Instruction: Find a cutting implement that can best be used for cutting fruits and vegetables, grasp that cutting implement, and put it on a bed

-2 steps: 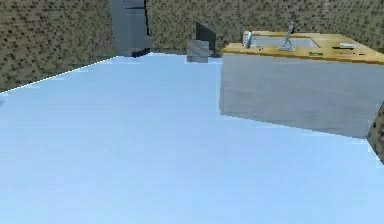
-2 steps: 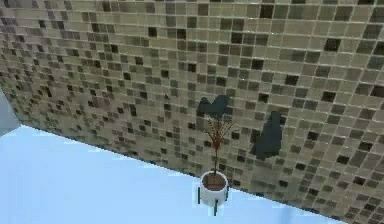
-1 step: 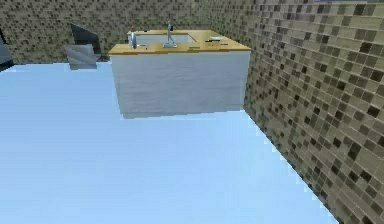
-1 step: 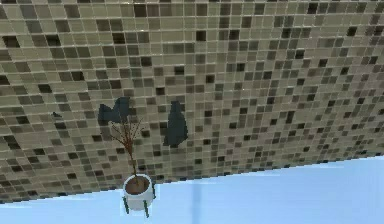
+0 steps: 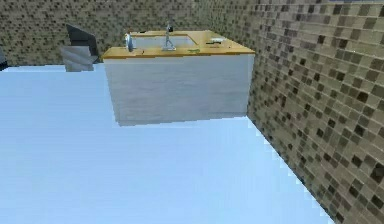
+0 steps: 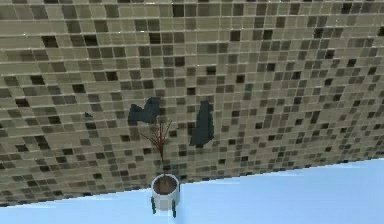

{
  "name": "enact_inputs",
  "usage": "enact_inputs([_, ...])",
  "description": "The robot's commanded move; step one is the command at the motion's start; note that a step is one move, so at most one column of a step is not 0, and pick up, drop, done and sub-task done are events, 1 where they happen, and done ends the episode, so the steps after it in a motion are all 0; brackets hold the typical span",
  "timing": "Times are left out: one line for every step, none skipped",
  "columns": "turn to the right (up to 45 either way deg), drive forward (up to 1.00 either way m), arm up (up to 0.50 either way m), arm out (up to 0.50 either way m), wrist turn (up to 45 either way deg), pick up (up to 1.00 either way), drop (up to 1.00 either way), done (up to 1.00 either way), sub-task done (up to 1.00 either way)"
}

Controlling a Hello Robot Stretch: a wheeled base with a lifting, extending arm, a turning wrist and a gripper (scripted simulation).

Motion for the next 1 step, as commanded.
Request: enact_inputs([3.0,0.00,0.00,0.00,0.0,0.00,0.00,0.00,0.00])
